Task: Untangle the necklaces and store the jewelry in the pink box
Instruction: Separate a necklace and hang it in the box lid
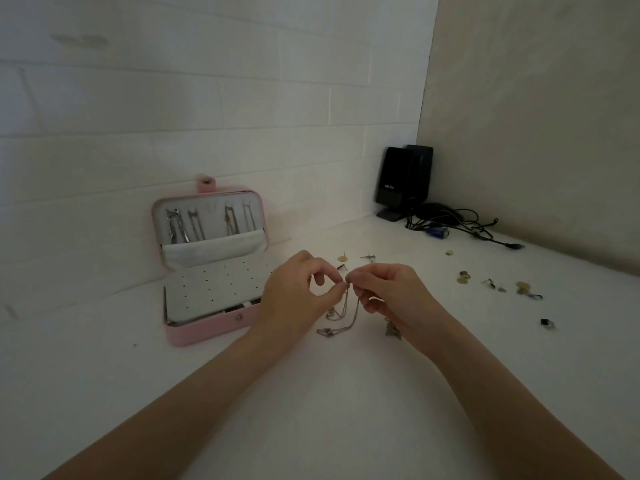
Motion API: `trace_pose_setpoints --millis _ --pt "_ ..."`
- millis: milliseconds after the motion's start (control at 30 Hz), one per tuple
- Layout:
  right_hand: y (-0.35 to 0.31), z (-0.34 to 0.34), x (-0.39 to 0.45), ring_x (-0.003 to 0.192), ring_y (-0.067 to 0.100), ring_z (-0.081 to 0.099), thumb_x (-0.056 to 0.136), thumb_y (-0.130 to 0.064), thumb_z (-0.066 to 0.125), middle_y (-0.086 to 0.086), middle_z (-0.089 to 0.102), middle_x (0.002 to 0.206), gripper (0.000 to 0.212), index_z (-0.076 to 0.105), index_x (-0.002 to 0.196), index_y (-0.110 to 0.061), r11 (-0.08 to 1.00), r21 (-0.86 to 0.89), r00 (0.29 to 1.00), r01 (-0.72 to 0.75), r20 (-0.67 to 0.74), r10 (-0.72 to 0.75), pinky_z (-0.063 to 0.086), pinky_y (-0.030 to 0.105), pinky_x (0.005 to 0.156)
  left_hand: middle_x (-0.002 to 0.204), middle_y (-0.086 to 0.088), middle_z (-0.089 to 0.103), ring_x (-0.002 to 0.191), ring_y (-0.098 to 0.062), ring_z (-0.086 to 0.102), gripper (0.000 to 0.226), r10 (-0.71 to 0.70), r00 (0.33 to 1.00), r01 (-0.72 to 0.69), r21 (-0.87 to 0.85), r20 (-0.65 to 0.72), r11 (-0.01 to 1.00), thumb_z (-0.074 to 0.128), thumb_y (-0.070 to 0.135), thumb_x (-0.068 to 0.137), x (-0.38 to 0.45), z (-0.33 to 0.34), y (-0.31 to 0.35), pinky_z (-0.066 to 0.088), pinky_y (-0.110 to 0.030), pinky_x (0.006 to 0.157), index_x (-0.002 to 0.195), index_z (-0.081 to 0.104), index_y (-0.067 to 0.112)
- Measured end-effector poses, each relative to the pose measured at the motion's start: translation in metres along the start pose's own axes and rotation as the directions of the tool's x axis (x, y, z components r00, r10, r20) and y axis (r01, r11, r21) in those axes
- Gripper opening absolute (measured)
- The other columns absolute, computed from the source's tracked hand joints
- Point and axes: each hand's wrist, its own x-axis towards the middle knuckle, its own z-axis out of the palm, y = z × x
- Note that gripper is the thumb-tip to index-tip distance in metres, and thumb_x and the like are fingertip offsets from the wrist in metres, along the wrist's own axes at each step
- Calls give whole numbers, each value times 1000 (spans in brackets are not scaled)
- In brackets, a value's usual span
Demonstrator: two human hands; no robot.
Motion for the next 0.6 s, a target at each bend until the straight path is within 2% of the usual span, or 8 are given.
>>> trace_pose_setpoints --millis 100,233,300,467,600 --pt "0 2 -2 51 8 46 88 -7 59 0 54 58 13 68 81 -1 1000 12 1000 21 -7 -21 39 18 50 64 11 44 56 -1 42 14 -20 1000 20 4 -9 1000 74 30 75 0 1 4 27 -13 54 68 62 31" --pt "0 4 -3 53 9 46 88 -6 59 1 55 59 12 68 82 0 999 27 1000 25 -11 -25 39 19 52 62 12 46 54 -2 41 14 -119 993 119 -25 20 993 73 29 77 0 0 4 27 -13 55 68 63 30" --pt "0 5 -4 53 9 46 87 -6 60 0 56 59 11 68 82 0 999 36 1000 23 -4 -23 39 19 53 58 12 47 50 -1 41 16 -170 983 176 -98 66 980 73 25 78 0 -1 3 30 -14 54 65 64 29" --pt "-1 4 -4 53 9 46 87 -5 60 0 56 58 11 68 82 0 999 46 1000 26 8 -26 39 18 51 51 10 51 45 1 40 21 -338 924 382 -374 180 845 72 18 79 1 -4 6 35 -11 49 61 67 27" --pt "0 4 -3 54 9 47 87 -7 61 -1 57 59 10 68 81 -2 999 28 1000 17 23 -18 40 19 52 49 14 48 52 -2 43 18 -425 870 493 -433 250 755 67 16 82 4 -7 9 38 -14 52 64 67 20"
